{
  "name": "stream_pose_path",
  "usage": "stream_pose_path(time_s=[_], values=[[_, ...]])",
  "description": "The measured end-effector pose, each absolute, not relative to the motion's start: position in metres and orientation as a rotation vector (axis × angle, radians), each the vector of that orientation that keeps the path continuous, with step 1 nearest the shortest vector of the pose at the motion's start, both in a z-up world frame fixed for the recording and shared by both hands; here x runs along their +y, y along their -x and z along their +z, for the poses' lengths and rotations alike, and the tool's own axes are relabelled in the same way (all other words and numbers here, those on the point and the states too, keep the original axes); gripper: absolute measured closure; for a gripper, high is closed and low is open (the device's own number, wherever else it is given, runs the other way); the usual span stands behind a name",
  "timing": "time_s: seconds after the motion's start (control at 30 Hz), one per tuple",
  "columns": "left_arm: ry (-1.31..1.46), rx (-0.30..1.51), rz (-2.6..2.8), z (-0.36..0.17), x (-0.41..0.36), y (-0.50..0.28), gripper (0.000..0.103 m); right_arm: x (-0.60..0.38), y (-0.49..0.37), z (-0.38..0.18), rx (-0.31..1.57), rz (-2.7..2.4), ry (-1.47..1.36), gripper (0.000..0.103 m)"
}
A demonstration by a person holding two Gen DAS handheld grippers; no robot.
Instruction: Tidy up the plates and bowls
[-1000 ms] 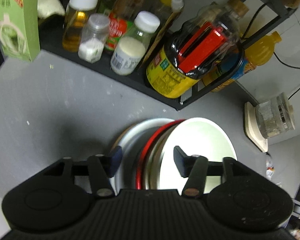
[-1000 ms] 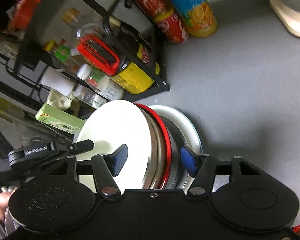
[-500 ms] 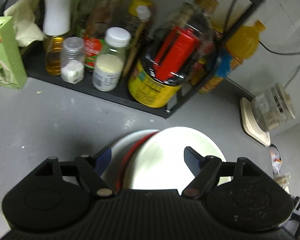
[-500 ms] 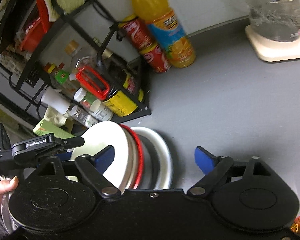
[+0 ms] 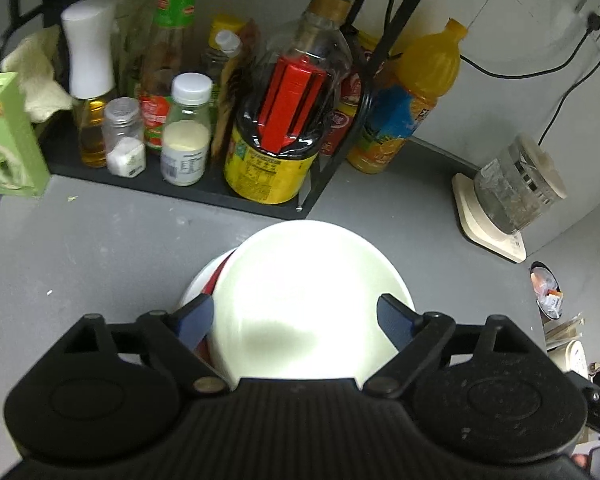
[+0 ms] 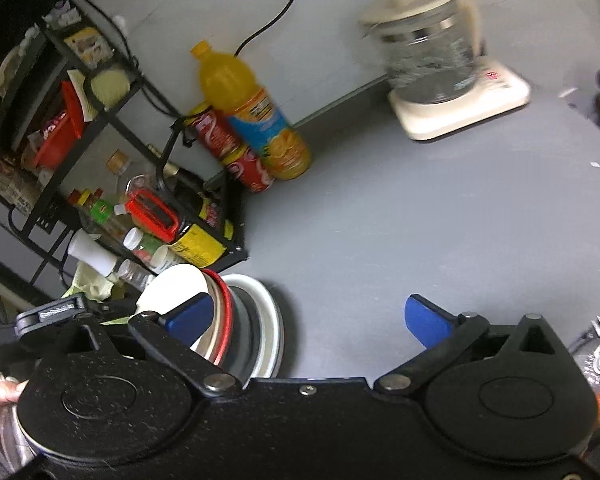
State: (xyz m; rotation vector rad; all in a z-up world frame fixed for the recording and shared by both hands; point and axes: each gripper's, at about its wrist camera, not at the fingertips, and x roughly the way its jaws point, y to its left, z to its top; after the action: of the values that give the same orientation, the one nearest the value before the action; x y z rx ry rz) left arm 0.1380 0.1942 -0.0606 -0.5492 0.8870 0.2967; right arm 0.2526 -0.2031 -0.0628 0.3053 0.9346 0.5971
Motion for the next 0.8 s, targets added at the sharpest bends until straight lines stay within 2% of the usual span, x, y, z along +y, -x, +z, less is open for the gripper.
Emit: stream_pose_path(time_s=[0.2,0.8], values=[[0.513,0.867,0.284,-0.042,0.183,-0.105,0.009,-0.225,-0.213,-0.049,0.88,0.542,-0.318,0.0],[0.365,0.821,0.176,-0.011,0.157,-0.016,0.008,-0.231,-0.11,-0.017,0.755,0.435,-0.227,0.0]])
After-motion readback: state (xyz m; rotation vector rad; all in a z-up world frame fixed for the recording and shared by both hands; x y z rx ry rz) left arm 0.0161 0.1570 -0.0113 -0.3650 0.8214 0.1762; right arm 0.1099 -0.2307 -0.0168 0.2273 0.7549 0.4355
